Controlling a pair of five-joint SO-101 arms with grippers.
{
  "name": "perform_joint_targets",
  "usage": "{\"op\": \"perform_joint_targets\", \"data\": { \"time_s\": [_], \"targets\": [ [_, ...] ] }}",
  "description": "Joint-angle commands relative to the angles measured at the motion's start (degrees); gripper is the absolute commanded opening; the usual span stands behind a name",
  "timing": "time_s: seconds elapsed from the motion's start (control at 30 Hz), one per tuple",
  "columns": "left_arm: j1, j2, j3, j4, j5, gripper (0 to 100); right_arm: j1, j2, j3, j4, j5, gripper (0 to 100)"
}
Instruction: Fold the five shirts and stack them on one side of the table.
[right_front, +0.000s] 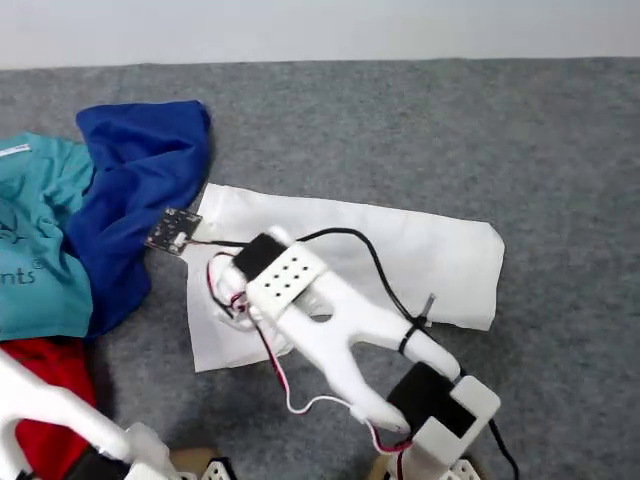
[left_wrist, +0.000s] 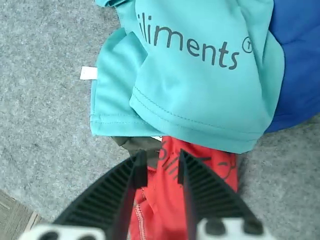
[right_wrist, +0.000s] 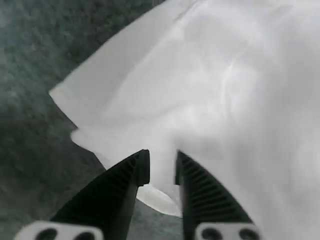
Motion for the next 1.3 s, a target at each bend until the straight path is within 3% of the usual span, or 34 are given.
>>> {"op": "perform_joint_targets", "data": {
  "time_s": [0.0, 0.13, 0.37, 0.7, 1.27],
  "targets": [
    [-0.3, -2.3, -0.1, 0.4, -0.4, 12, -1.5, 2.7, -7.9, 1.5, -9.7, 13.1],
    [0.0, -2.3, 0.9, 0.4, -0.4, 12, -2.0, 10.9, -19.6, 7.3, -20.9, 11.2],
    [0.1, -2.3, 2.9, 0.2, -0.4, 12, -4.0, 27.6, -43.6, 23.3, -30.8, 10.6],
    [0.1, -2.3, 2.9, 0.0, -0.4, 12, -7.8, 39.6, -65.6, 32.0, -31.2, 10.6],
    [-0.4, -2.4, 2.9, 0.1, -0.4, 12, -5.3, 44.1, -64.5, 32.1, -31.2, 10.4]
  ]
}}
